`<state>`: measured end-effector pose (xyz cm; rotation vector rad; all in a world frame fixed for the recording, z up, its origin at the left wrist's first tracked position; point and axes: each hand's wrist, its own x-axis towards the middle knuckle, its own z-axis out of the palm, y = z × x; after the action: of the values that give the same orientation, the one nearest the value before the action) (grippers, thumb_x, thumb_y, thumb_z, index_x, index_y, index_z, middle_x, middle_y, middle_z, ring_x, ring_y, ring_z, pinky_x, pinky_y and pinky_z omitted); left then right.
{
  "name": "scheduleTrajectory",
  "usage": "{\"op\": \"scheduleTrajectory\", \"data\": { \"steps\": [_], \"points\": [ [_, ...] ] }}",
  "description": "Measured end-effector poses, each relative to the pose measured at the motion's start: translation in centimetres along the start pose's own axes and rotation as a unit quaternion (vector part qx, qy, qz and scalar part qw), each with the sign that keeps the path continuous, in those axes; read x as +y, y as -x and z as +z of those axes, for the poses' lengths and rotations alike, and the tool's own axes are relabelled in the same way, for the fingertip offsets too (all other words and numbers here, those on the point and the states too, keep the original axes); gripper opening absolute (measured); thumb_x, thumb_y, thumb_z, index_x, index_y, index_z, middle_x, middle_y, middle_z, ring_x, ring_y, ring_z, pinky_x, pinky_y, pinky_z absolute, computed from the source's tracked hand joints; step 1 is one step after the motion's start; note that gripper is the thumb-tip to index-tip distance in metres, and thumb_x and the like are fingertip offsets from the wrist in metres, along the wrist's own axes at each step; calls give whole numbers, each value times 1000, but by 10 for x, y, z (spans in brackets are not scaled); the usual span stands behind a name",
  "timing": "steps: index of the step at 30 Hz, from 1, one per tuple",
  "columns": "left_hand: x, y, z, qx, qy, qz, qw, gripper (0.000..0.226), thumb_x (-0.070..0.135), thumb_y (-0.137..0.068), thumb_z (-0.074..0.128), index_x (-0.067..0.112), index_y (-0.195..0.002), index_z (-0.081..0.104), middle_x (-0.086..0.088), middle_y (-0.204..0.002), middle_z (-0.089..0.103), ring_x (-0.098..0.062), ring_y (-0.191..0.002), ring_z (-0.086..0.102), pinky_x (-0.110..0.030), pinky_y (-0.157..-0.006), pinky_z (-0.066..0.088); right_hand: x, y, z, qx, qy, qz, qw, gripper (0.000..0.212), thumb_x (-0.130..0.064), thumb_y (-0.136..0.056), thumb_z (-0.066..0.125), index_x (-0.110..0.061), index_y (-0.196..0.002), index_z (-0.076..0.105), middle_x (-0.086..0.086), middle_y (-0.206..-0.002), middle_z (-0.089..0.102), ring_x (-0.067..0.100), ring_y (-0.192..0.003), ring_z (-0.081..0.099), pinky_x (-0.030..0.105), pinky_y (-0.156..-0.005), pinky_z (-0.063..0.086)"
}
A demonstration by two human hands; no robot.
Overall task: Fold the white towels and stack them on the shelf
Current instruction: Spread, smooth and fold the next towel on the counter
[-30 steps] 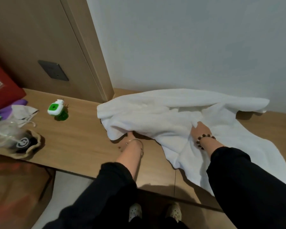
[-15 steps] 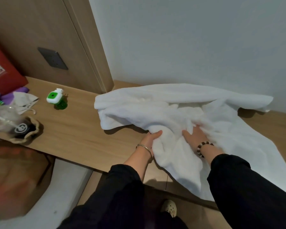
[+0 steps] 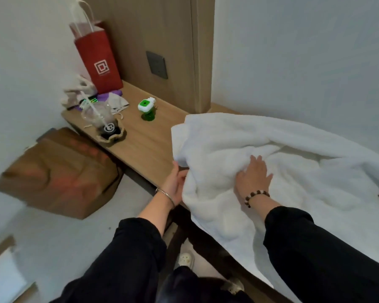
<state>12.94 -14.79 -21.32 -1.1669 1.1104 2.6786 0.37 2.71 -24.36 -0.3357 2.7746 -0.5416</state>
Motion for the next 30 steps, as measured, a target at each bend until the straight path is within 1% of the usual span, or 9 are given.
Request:
{"op": "scheduleTrajectory", "data": {
  "steps": [4, 9, 12, 14, 17, 20, 23, 28, 30],
  "points": [
    [-33, -1, -12, 116, -94, -93, 984, 46, 36, -98, 47, 13, -60, 58, -8, -70, 59, -23, -66, 56, -33, -68, 47, 0, 11, 30, -171, 126, -10, 977, 75, -57, -95, 20, -20, -151, -14, 3, -158, -21, 22, -146, -13, 59, -114, -1],
    [-44, 4, 1, -30, -193, -233, 953, 34, 42, -84, 65, 9, -78, 68, -8, -78, 69, -22, -77, 64, -31, -71, 54, 2, 8, 31, -196, 187, -20, 963, 89, -67, -91, 28, -21, -148, -21, 5, -156, -26, 26, -145, -17, 64, -111, 4],
    [-49, -1, 8, 11, -156, -191, 969, 27, 36, -93, 58, 9, -88, 63, -8, -86, 62, -23, -87, 57, -32, -82, 48, 0, 7, 28, -206, 187, -18, 960, 90, -69, -89, 29, -24, -148, -21, 4, -156, -26, 26, -145, -16, 66, -109, 4],
    [-50, 1, 10, 48, -208, -105, 971, 18, 29, -97, 53, 15, -87, 59, -4, -81, 57, -19, -78, 53, -22, -65, 47, 1, 7, 28, -203, 197, -16, 959, 86, -67, -91, 28, -26, -149, -20, 2, -157, -25, 26, -146, -15, 67, -109, 4],
    [-42, 12, -13, 210, -355, 97, 906, 24, 26, -95, 52, 12, -83, 66, -4, -82, 66, -21, -80, 56, -20, -56, 43, -1, 8, 28, -191, 209, -3, 959, 78, -57, -94, 27, -27, -150, -18, 1, -157, -24, 25, -146, -15, 68, -109, 3],
    [-24, 24, -49, 327, -143, 171, 918, 28, 17, -98, 47, -1, -116, 61, -18, -114, 63, -28, -103, 59, -33, -85, 48, -6, 9, 28, -188, 206, 9, 960, 75, -51, -95, 28, -26, -150, -17, 3, -157, -24, 27, -146, -15, 68, -109, 1],
    [-26, 36, -77, 170, 198, 141, 955, 26, 12, -97, 40, 5, -111, 60, -14, -109, 63, -31, -99, 60, -42, -82, 49, -16, 13, 31, -174, 171, 34, 969, 76, -43, -95, 34, -22, -151, -13, 5, -158, -21, 28, -146, -14, 64, -111, 0],
    [-34, 43, -84, 165, 152, 2, 974, 50, 57, -88, 53, 14, -113, 59, -12, -116, 64, -31, -106, 61, -43, -75, 53, -50, 19, 40, -38, 53, -69, 995, 71, -22, -95, 44, -15, -152, 2, 5, -160, -4, 21, -147, -3, 51, -117, 3],
    [-31, 38, -83, 211, 167, 20, 963, 43, 59, -88, 52, 19, -102, 62, -7, -105, 66, -27, -96, 62, -39, -73, 54, -60, 23, 49, -94, 42, -147, 984, 67, -27, -96, 40, -19, -152, 4, 5, -160, -4, 21, -147, -2, 50, -117, 4]
  ]
}}
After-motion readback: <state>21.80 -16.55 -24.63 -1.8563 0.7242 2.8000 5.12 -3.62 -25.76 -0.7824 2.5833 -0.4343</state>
